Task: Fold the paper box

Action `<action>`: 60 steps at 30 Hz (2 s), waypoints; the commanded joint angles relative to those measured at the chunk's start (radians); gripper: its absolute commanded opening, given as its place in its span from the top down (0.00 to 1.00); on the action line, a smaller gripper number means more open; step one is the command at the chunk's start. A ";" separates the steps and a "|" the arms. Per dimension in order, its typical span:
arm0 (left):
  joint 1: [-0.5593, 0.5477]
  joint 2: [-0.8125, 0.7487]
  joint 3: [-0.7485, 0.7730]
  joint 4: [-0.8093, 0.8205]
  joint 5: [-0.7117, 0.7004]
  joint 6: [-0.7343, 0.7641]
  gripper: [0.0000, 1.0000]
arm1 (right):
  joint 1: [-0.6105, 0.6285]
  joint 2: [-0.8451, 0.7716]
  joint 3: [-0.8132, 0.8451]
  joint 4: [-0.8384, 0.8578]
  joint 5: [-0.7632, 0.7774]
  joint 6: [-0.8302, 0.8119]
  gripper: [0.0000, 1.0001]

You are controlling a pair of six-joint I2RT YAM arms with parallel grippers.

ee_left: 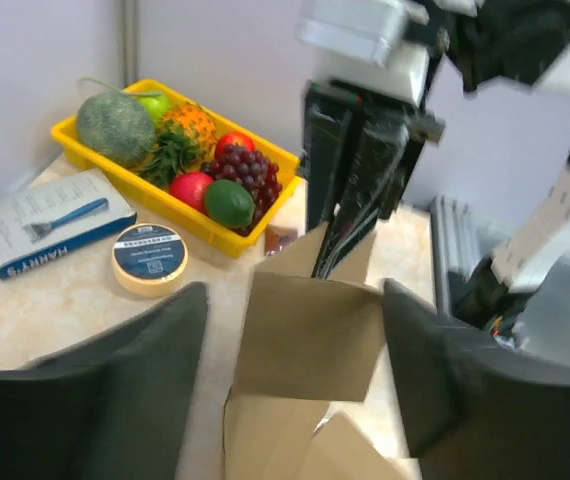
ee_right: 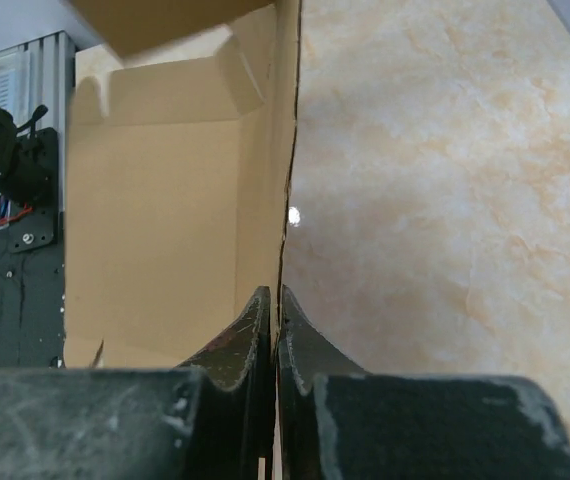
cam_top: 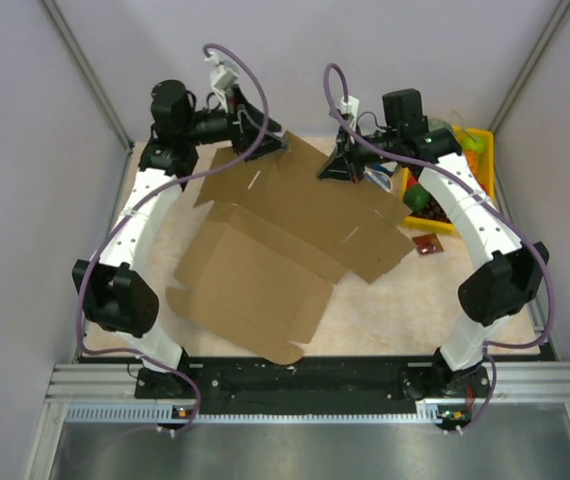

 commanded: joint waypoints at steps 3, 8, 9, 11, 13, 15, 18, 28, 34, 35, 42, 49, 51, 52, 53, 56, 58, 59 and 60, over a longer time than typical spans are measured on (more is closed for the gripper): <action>0.242 -0.207 -0.241 0.306 -0.239 -0.403 0.02 | -0.044 -0.027 0.039 0.037 -0.046 -0.031 1.00; 0.437 -0.351 -0.438 0.056 -0.557 -0.383 0.23 | -0.094 -0.033 0.033 0.037 -0.117 -0.050 1.00; 0.473 -0.348 -0.501 0.040 -0.584 -0.398 0.37 | -0.098 -0.033 0.033 0.037 -0.137 -0.050 1.00; 0.489 -0.321 -0.575 0.145 -0.533 -0.447 0.42 | -0.107 -0.033 0.033 0.035 -0.160 -0.050 1.00; 0.475 -0.258 -0.676 0.273 -0.366 -0.518 0.47 | -0.112 -0.030 0.033 0.037 -0.171 -0.048 1.00; 0.439 -0.221 -0.725 0.418 -0.277 -0.549 0.48 | -0.115 -0.024 0.039 0.035 -0.183 -0.048 1.00; 0.399 -0.207 -0.803 0.566 -0.183 -0.579 0.56 | -0.118 -0.015 0.051 0.037 -0.189 -0.045 1.00; 0.352 -0.156 -0.915 0.900 -0.040 -0.740 0.71 | -0.120 0.001 0.085 0.036 -0.202 -0.039 1.00; 0.319 -0.144 -0.949 1.040 -0.008 -0.833 0.59 | -0.123 0.004 0.091 0.039 -0.208 -0.036 1.00; 0.313 -0.146 -0.955 1.040 -0.008 -0.834 0.59 | -0.123 0.005 0.091 0.037 -0.206 -0.036 1.00; 0.256 -0.211 -0.934 0.734 -0.075 -0.583 0.58 | -0.127 0.004 0.092 0.046 -0.225 -0.022 1.00; 0.158 -0.313 -0.865 0.298 -0.353 -0.228 0.64 | -0.129 -0.010 0.095 0.060 -0.232 -0.004 1.00; 0.156 -0.330 -0.875 0.284 -0.416 -0.219 0.48 | -0.126 -0.013 0.097 0.063 -0.238 -0.001 1.00; 0.155 -0.343 -0.880 0.285 -0.436 -0.217 0.47 | -0.129 -0.014 0.095 0.066 -0.238 0.002 1.00; 0.147 -0.351 -0.885 0.270 -0.456 -0.214 0.48 | -0.129 -0.014 0.095 0.068 -0.238 0.005 1.00; 0.118 -0.389 -0.901 0.227 -0.589 -0.182 0.70 | -0.127 -0.018 0.089 0.077 -0.237 0.016 1.00; 0.112 -0.446 -0.932 0.232 -0.684 -0.174 0.75 | -0.126 -0.024 0.079 0.080 -0.217 0.027 1.00; 0.110 -0.460 -0.967 0.247 -0.713 -0.187 0.75 | -0.123 -0.028 0.074 0.081 -0.200 0.032 1.00; 0.110 -0.471 -0.986 0.284 -0.732 -0.232 0.75 | -0.112 -0.034 0.069 0.080 -0.151 0.033 1.00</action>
